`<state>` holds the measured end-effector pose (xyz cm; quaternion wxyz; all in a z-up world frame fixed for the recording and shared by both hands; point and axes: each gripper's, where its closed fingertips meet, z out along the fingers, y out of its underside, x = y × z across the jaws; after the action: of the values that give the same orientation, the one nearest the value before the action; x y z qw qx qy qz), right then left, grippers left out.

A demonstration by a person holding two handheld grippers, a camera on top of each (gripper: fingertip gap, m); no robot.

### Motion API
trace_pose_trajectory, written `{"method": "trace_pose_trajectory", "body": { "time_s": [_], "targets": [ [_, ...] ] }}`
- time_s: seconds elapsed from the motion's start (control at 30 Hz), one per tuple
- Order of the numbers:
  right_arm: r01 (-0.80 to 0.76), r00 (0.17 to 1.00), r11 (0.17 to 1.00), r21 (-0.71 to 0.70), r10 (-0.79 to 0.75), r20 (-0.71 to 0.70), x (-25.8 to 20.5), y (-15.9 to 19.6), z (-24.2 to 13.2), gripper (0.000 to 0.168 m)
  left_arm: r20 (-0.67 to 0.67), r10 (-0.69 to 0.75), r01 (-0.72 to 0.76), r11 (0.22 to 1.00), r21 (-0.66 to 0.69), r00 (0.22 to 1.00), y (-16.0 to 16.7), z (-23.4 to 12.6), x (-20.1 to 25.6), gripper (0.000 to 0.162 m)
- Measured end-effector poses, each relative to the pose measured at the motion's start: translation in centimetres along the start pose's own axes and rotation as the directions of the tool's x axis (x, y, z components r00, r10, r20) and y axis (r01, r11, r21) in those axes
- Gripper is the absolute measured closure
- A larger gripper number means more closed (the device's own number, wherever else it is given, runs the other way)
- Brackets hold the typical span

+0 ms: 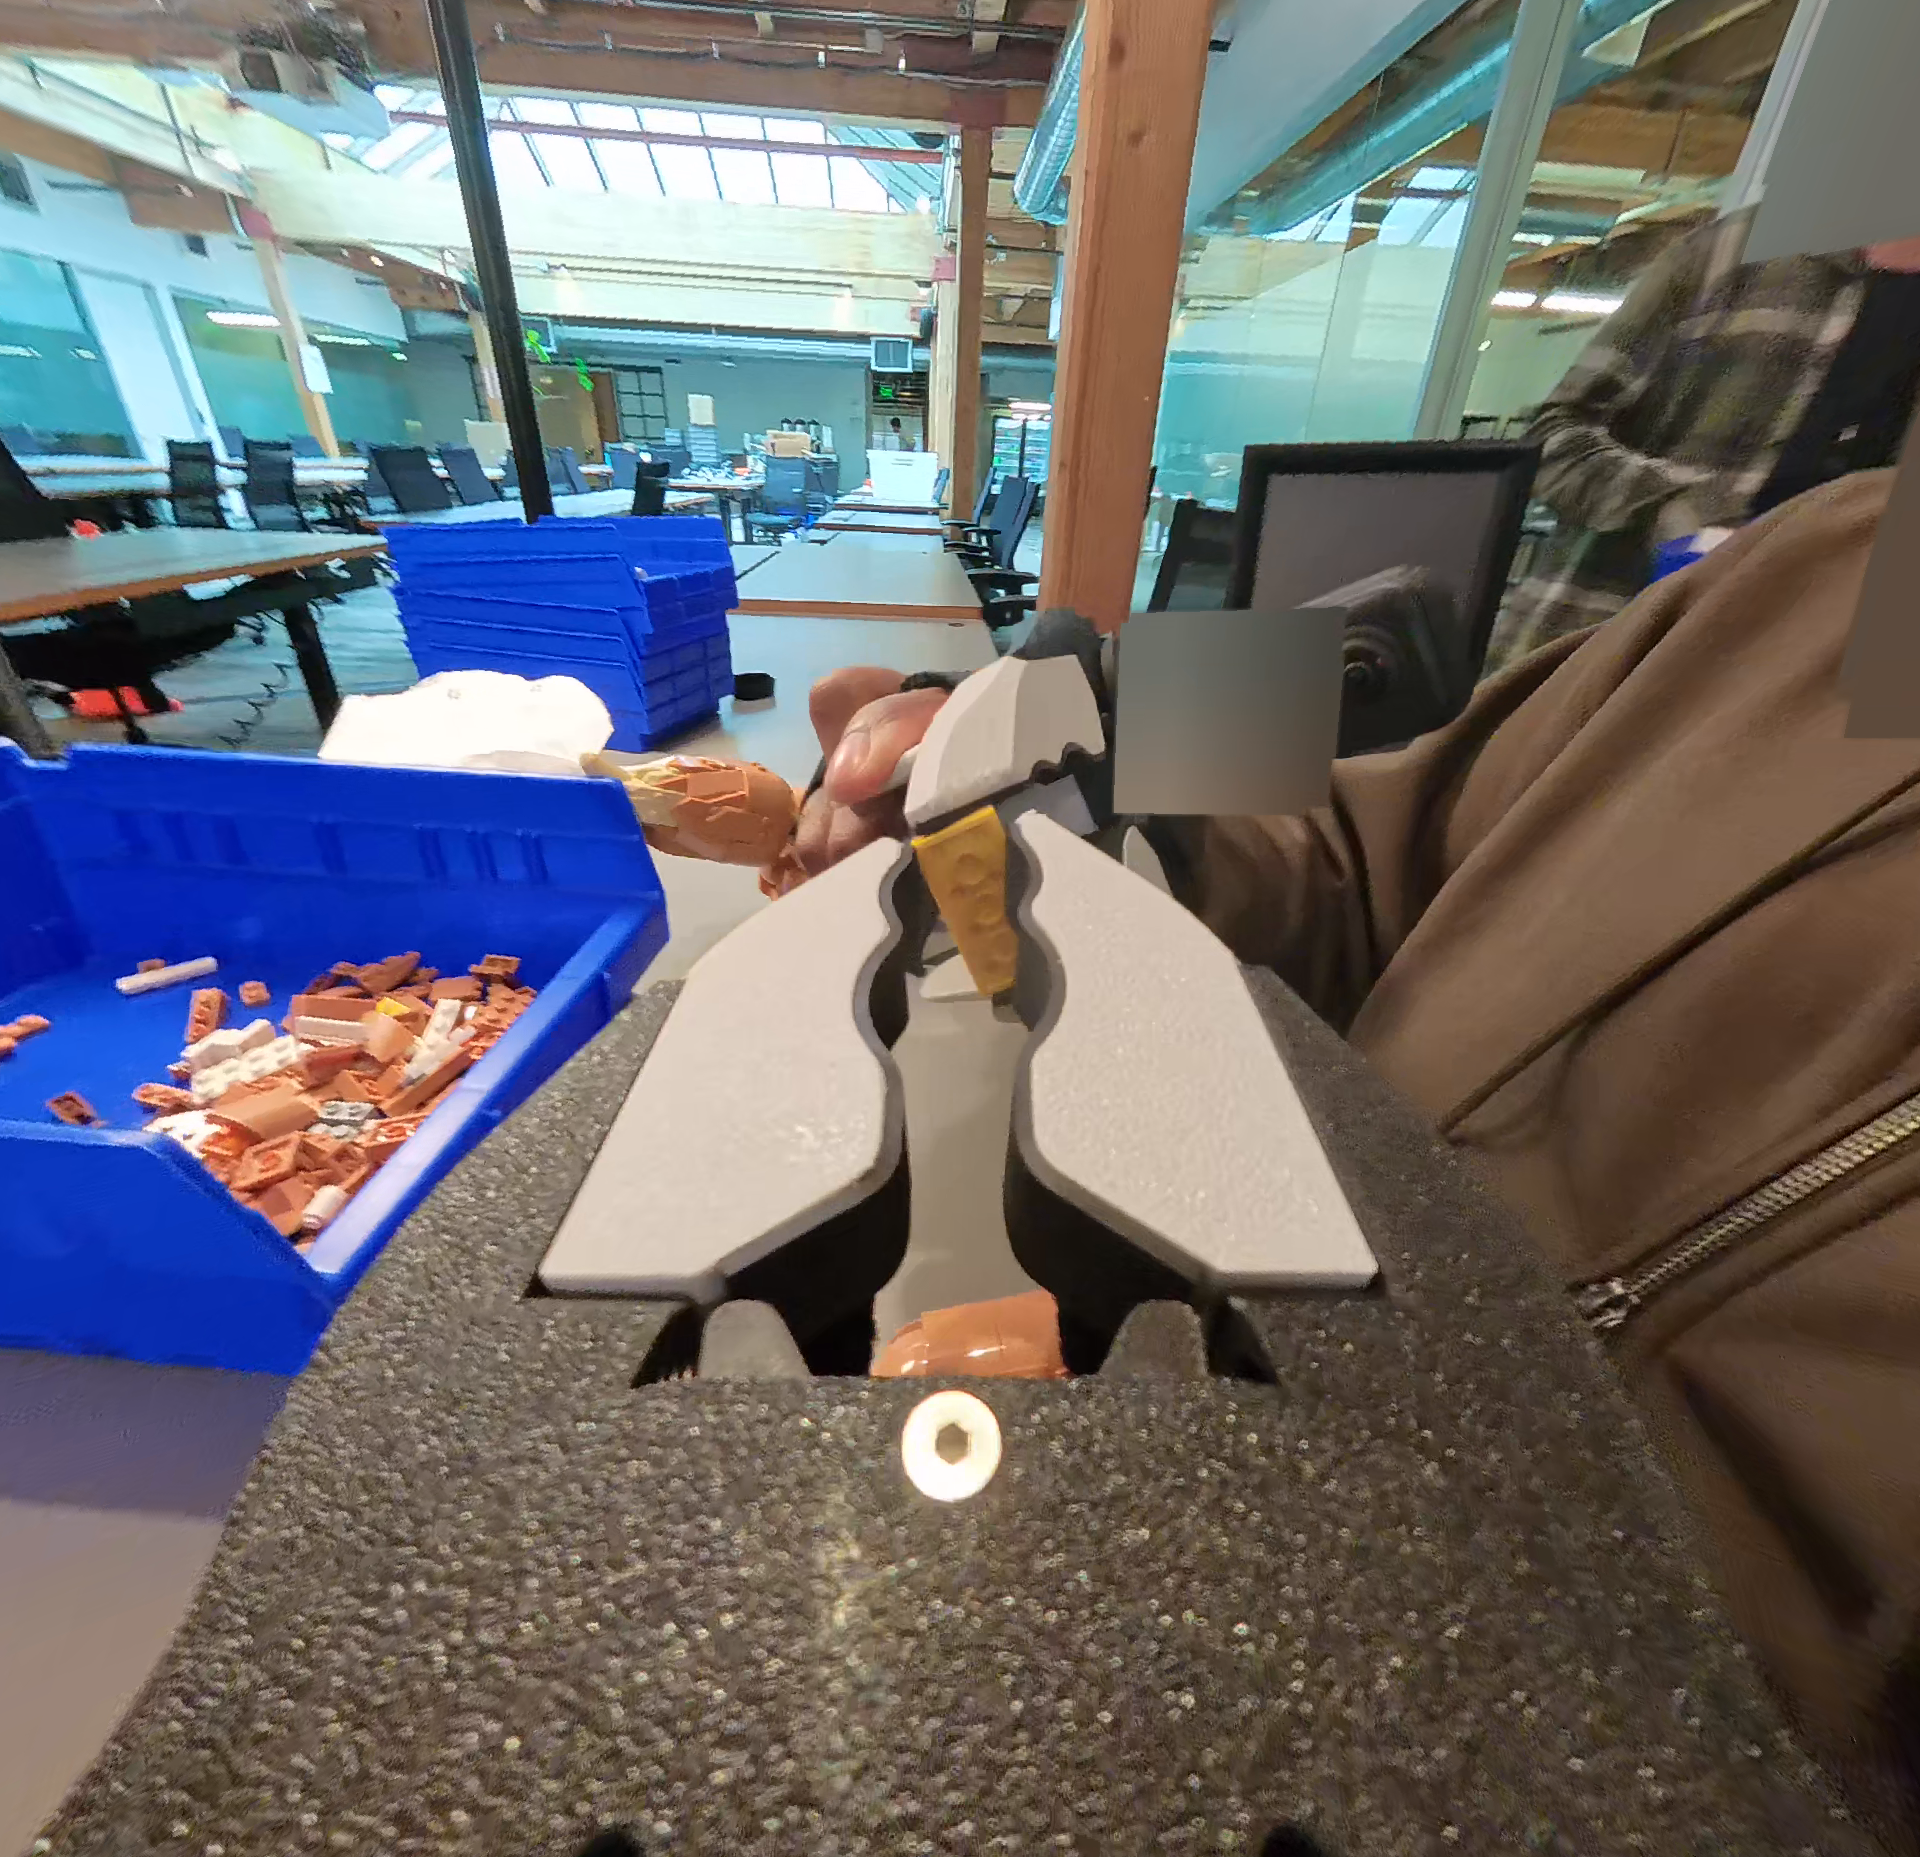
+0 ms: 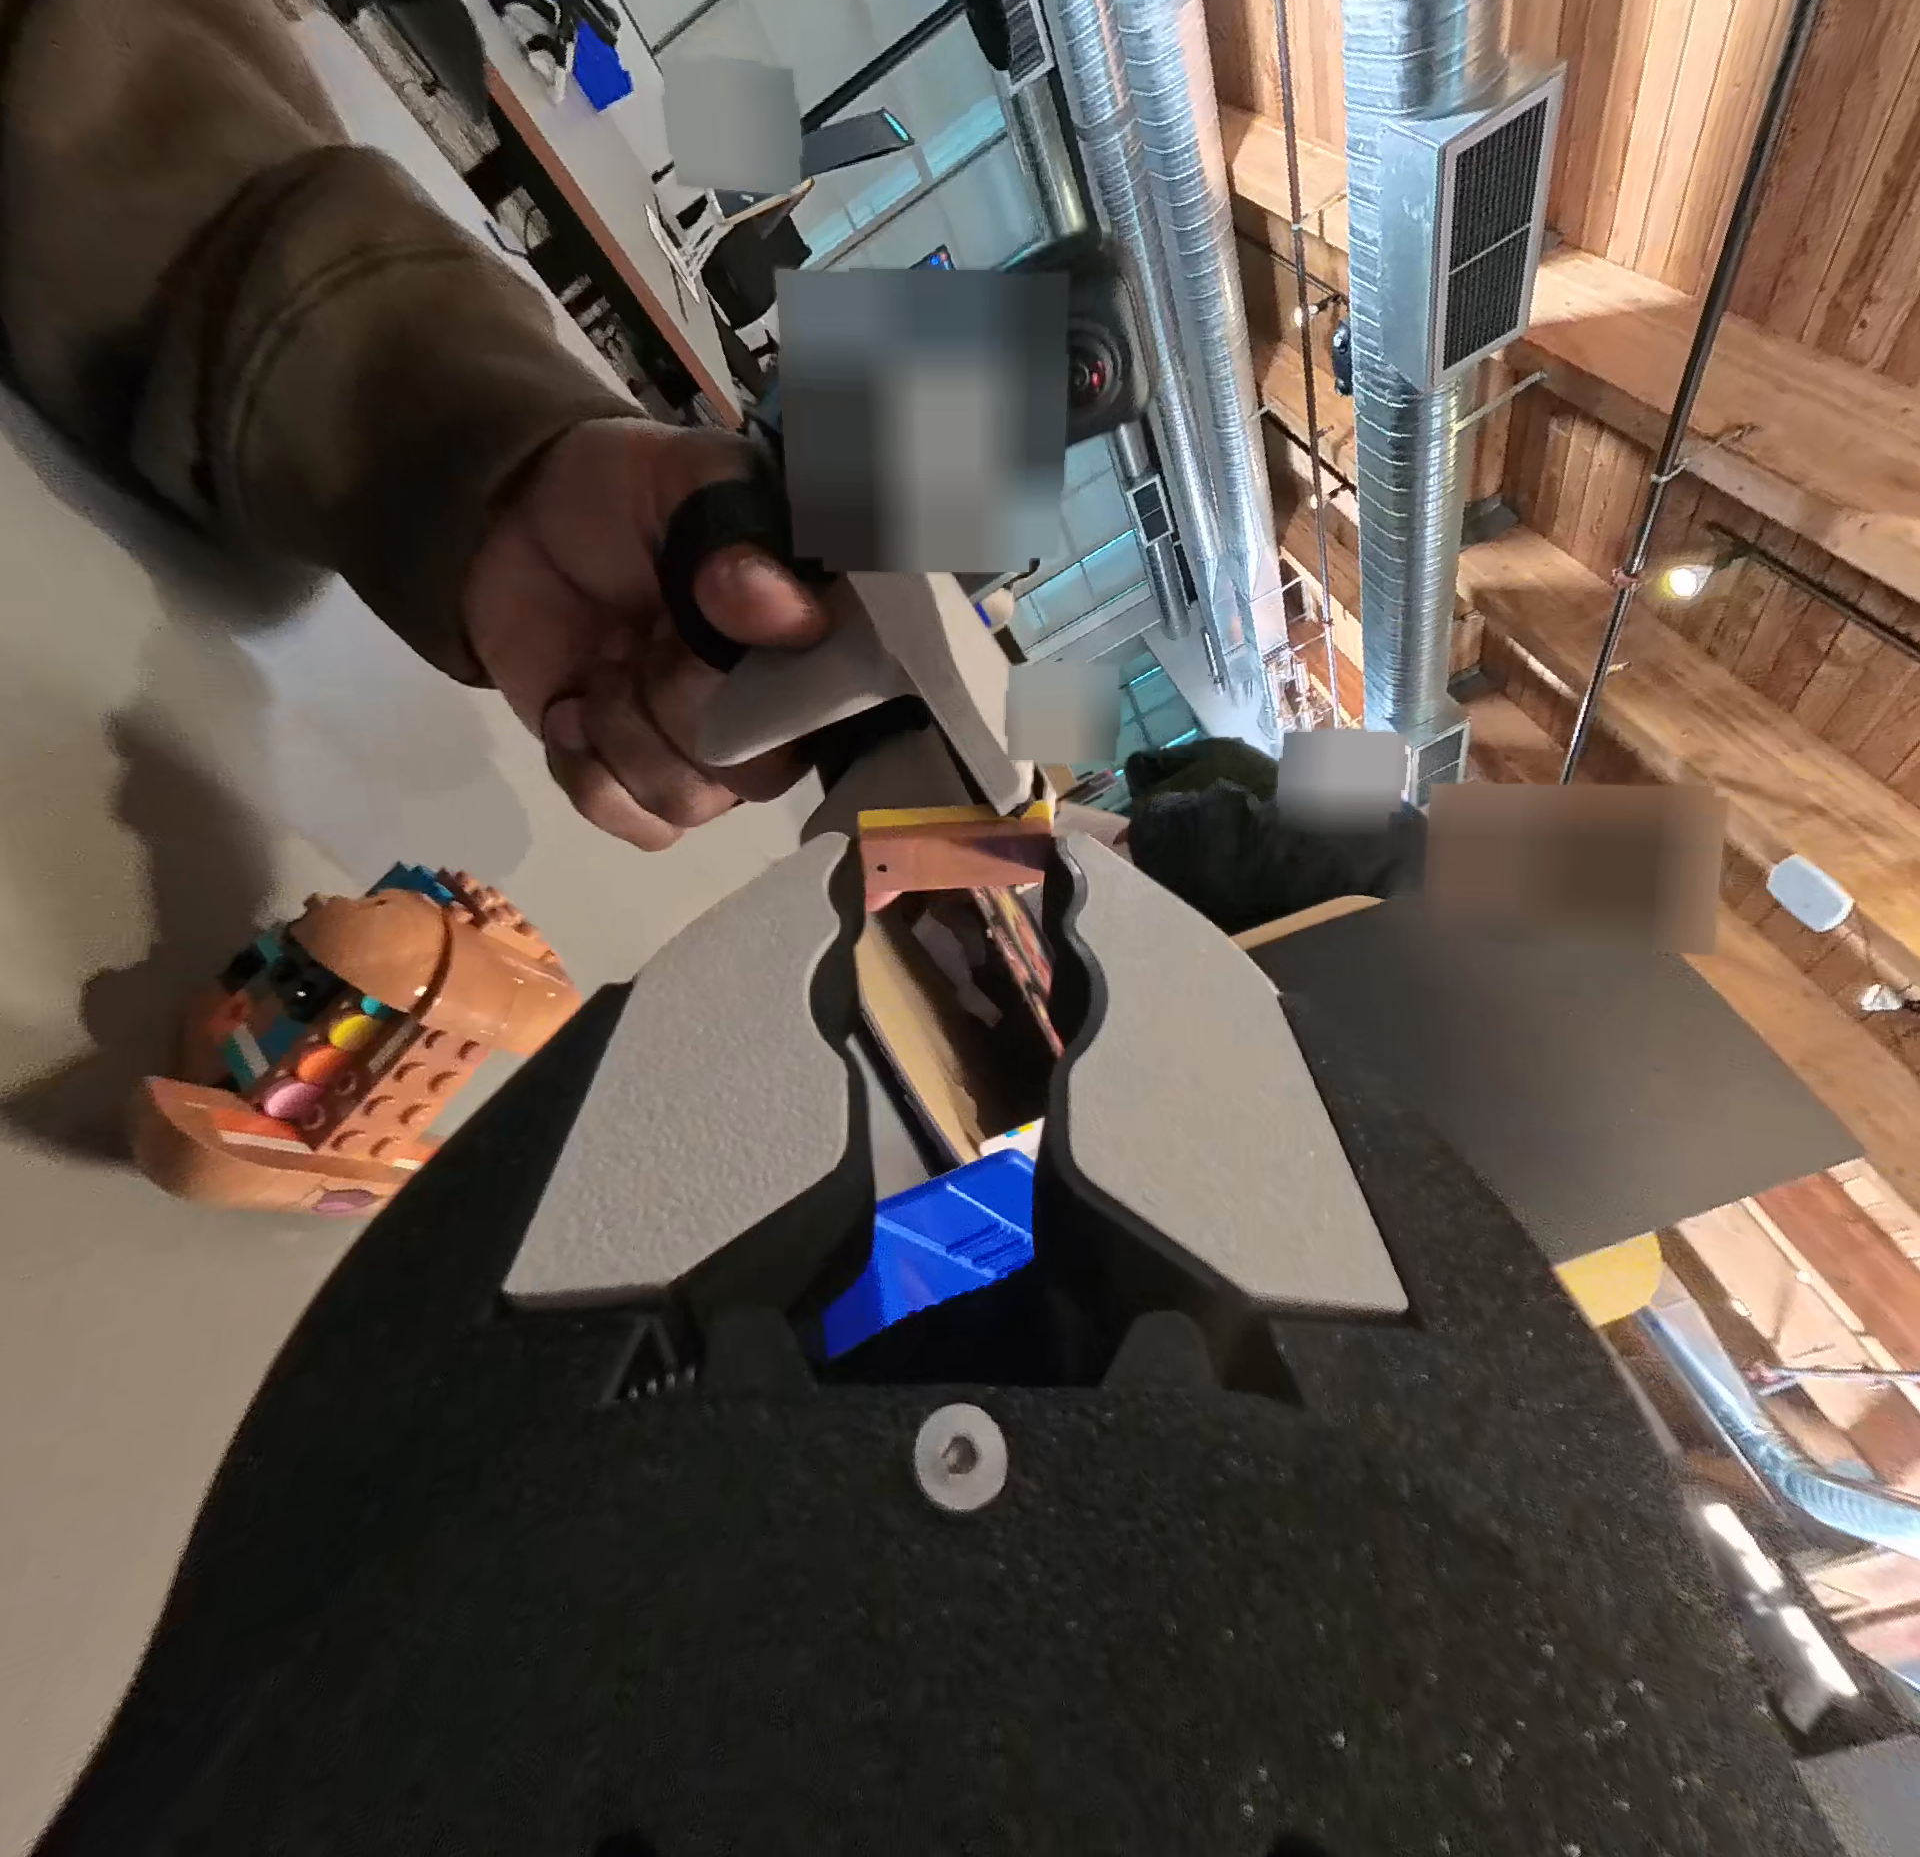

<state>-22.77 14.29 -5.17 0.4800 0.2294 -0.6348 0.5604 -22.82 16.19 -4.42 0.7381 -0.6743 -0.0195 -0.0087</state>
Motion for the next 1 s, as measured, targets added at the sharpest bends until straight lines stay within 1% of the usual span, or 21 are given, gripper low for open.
{"method": "trace_pose_trajectory", "body": {
  "time_s": [0.1, 0.17, 0.23, 0.33, 0.7, 0.8, 1.0],
  "targets": [
    [-0.009, 1.0, 1.0, -0.003, 0.009, 0.002, 0.0, 0.1, 0.0, 0.136, 0.04, 0.075, -0.074, 0.997, -0.019, 0.996, 0.0, 0.0, -0.1, 0.146],
    [0.024, 1.0, 1.0, -0.014, -0.024, -0.002, 0.0, 0.3, 0.0, 0.136, 0.046, 0.092, -0.091, 0.995, -0.033, 0.995, 0.1, 0.0, -0.1, 0.146],
    [0.06, 0.998, 0.998, -0.035, -0.06, -0.005, -0.2, 0.6, 0.0, 0.137, 0.032, 0.041, -0.039, 0.998, -0.041, 0.999, 0.3, 0.0, -0.2, 0.146],
    [0.116, 0.993, 0.99, -0.076, -0.117, -0.008, -0.3, 1.3, 0.1, 0.136, -0.001, -0.1, 0.1, 0.994, -0.035, 0.995, 0.7, 0.0, -0.6, 0.146],
    [0.239, 0.969, 0.963, -0.128, -0.244, -0.028, -0.4, 1.8, 0.2, 0.137, 0.03, -0.117, 0.118, 0.992, -0.041, 0.993, 1.1, 0.0, -1.1, 0.146],
    [0.267, 0.96, 0.955, -0.132, -0.276, -0.05, -0.2, 1.6, 0.3, 0.137, 0.038, -0.072, 0.074, 0.997, -0.034, 0.997, 0.8, 0.0, -1.0, 0.146],
    [0.235, 0.968, 0.967, -0.099, -0.242, -0.07, 0.1, 0.8, 0.1, 0.137, 0.076, 0.126, -0.124, 0.992, -0.033, 0.989, 0.1, 0.1, -0.4, 0.146]
  ]
}}
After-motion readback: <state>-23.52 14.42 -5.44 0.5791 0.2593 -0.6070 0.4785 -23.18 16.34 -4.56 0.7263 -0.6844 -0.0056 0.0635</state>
